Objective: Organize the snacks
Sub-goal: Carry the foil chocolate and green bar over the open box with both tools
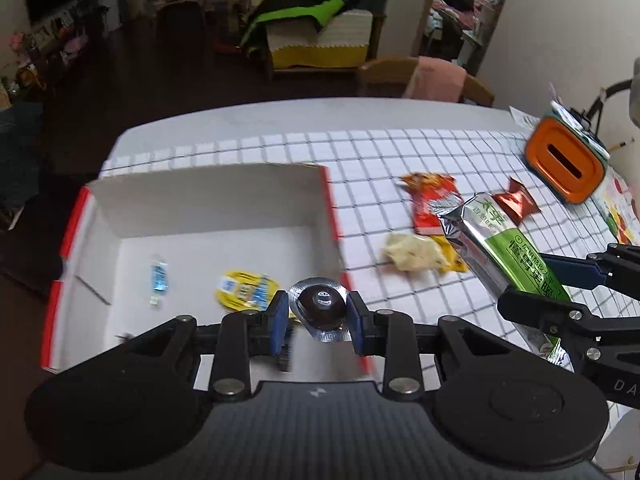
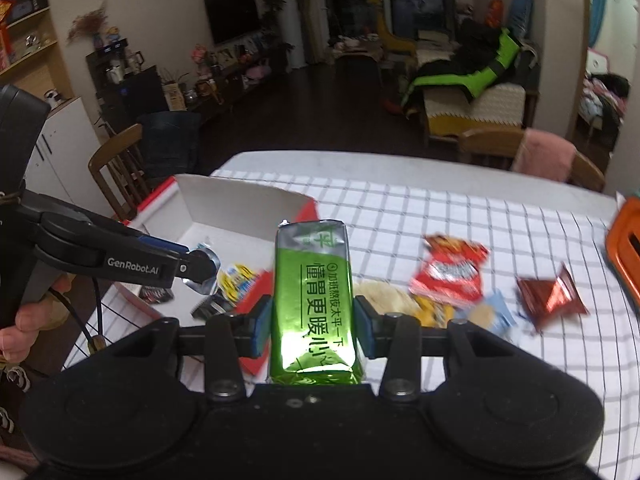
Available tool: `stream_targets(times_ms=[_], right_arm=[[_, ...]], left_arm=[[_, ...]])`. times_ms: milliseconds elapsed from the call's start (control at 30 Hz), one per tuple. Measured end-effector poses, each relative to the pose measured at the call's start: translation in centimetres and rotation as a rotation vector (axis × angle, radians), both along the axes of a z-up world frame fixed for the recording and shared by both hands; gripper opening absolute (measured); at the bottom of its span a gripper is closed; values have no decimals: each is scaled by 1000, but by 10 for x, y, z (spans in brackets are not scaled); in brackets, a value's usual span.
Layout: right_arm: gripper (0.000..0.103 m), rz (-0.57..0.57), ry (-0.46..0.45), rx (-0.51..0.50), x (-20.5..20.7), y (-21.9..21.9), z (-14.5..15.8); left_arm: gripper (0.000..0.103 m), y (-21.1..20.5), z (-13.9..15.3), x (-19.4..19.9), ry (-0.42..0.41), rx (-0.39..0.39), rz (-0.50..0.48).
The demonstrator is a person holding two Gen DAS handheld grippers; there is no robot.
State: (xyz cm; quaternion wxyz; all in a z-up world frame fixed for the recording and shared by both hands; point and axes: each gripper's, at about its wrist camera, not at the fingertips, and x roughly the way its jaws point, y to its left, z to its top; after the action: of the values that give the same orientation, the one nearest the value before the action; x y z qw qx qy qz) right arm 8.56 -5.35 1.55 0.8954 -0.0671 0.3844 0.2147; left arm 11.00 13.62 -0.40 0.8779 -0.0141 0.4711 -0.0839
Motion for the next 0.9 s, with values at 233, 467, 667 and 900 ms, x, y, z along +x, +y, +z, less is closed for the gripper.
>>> stream_targets(times_ms=[233,467,667,900], right_arm=[[42,35,-5,-29,27,53,-8],[42,77,0,-89,48,103,-26],[42,109,30,-135,70,137,-54],[42,137,113,-209,96,162,-96]], left_arm=[[31,60,2,15,-4,21,62],[31,110,-16,42,49,51,111],[31,133,-43,67,121,67,134],[31,129,-64,81,165,134,93]])
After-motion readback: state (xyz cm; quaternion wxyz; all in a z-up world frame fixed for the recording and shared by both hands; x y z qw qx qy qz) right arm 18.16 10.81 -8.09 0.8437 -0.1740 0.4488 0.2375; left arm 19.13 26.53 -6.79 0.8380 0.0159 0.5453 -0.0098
